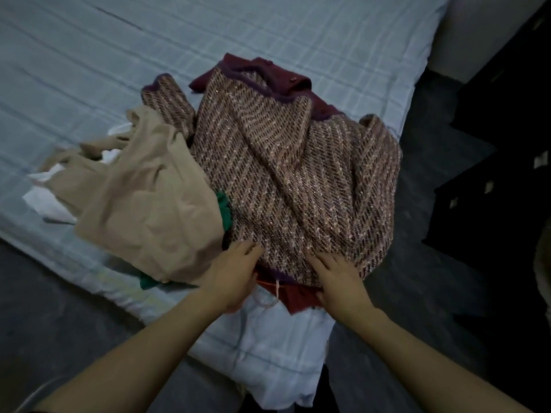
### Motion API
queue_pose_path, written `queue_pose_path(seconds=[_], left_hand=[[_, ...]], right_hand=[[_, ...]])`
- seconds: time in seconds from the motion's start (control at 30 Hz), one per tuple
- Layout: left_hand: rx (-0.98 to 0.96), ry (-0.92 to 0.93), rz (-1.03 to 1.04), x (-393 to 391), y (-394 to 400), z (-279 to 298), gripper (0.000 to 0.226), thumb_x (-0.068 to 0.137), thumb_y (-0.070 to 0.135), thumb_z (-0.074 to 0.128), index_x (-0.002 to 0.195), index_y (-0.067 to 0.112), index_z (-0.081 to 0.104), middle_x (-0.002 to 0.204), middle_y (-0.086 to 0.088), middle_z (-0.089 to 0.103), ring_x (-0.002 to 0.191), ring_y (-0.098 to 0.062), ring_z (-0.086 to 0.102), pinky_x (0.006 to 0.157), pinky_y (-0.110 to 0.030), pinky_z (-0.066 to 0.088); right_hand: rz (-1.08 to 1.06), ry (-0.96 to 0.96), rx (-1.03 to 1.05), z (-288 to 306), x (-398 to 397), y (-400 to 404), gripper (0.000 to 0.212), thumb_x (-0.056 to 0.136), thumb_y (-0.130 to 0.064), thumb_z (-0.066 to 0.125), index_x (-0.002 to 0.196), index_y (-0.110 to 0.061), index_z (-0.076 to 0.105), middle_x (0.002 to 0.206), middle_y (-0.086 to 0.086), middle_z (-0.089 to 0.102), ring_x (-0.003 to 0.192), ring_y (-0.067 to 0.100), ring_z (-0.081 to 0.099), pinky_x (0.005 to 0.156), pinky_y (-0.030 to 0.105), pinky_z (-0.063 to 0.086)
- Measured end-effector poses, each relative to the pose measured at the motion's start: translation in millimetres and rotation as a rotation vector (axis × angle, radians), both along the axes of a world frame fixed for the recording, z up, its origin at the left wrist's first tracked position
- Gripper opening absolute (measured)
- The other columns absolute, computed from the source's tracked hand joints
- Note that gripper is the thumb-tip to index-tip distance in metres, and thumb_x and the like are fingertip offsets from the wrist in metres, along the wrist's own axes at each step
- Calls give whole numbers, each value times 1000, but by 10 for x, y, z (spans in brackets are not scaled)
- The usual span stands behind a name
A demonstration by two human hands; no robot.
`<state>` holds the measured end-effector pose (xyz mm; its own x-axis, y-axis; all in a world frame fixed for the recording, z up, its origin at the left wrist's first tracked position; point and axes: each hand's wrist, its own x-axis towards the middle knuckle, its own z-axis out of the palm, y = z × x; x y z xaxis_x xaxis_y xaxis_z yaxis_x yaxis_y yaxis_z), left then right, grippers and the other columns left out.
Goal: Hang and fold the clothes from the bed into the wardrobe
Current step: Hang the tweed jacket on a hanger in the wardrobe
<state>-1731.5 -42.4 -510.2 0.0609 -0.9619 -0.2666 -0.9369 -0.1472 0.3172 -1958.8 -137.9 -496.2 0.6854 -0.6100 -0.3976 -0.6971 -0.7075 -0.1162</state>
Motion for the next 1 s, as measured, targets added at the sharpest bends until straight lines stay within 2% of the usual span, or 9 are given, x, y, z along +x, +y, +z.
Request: queue_pose_path(seconds=[0.17, 0.33, 0.47, 0.53, 0.6, 0.7, 0.77, 0.9, 1.0], left_hand=[[22, -163, -138, -43, -190, -385, 46, 88, 15, 51, 135, 15, 48, 136, -8, 48, 124, -29, 43, 98, -39, 42], [-83, -216, -231, 103, -302, -464, 27, 79, 14, 62, 106, 11, 65, 102, -11, 62, 96, -33, 59, 81, -41, 49], [-202, -237, -328, 212, -389, -414, 20, 70, 14, 65, 89, 10, 70, 82, -9, 64, 75, -31, 64, 64, -35, 51], [-227, -242, -350, 211, -401, -376, 27, 75, 17, 45, 86, 12, 70, 79, -6, 63, 73, -28, 63, 61, -33, 50], [-217, -246, -369, 220, -380, -336, 33, 78, 16, 38, 91, 11, 68, 83, -7, 63, 77, -29, 63, 64, -36, 51], [-212, -235, -375, 284, -329, -269, 19, 81, 12, 55, 97, 9, 65, 91, -9, 62, 84, -29, 61, 70, -39, 51], [-228, -219, -356, 325, -328, -167, 19, 79, 10, 65, 98, 9, 65, 93, -9, 62, 85, -28, 61, 70, -38, 51], [-299, -151, -312, 371, -379, 184, 30, 81, 15, 43, 100, 7, 65, 95, -10, 62, 85, -29, 60, 71, -39, 52], [-356, -97, -239, 405, -497, 525, 21, 79, 8, 65, 100, 7, 62, 94, -10, 59, 83, -29, 57, 72, -36, 46]], right_hand=[[40, -40, -123, -270, -138, -53, 87, 51, -1, 83, 133, -10, 57, 128, 8, 60, 115, 34, 58, 87, 42, 51], [74, -114, -229, -422, -163, -175, 61, 64, -8, 82, 122, -12, 63, 122, 8, 63, 112, 33, 58, 86, 42, 49], [55, -157, -261, -386, -97, -280, 40, 65, -7, 82, 103, -13, 72, 101, 4, 69, 91, 29, 64, 71, 36, 50], [52, -145, -261, -344, -67, -326, 35, 65, -5, 80, 99, -13, 71, 93, 4, 68, 84, 28, 63, 67, 36, 48], [46, -131, -245, -292, -49, -363, 32, 68, -3, 75, 99, -12, 69, 91, 5, 66, 83, 29, 62, 68, 37, 47], [43, -141, -240, -166, -39, -401, 35, 65, -1, 75, 98, -10, 68, 88, 6, 65, 80, 30, 61, 67, 37, 48], [48, -157, -204, -40, -45, -436, 46, 57, -2, 80, 101, -8, 68, 89, 8, 65, 79, 31, 62, 65, 37, 50], [17, -180, -94, 260, -93, -556, 62, 61, -6, 82, 120, -6, 62, 107, 11, 63, 96, 33, 61, 76, 42, 53], [-74, -236, -22, 533, -99, -653, 62, 76, -4, 68, 135, -11, 50, 127, 8, 53, 117, 29, 50, 92, 41, 47]])
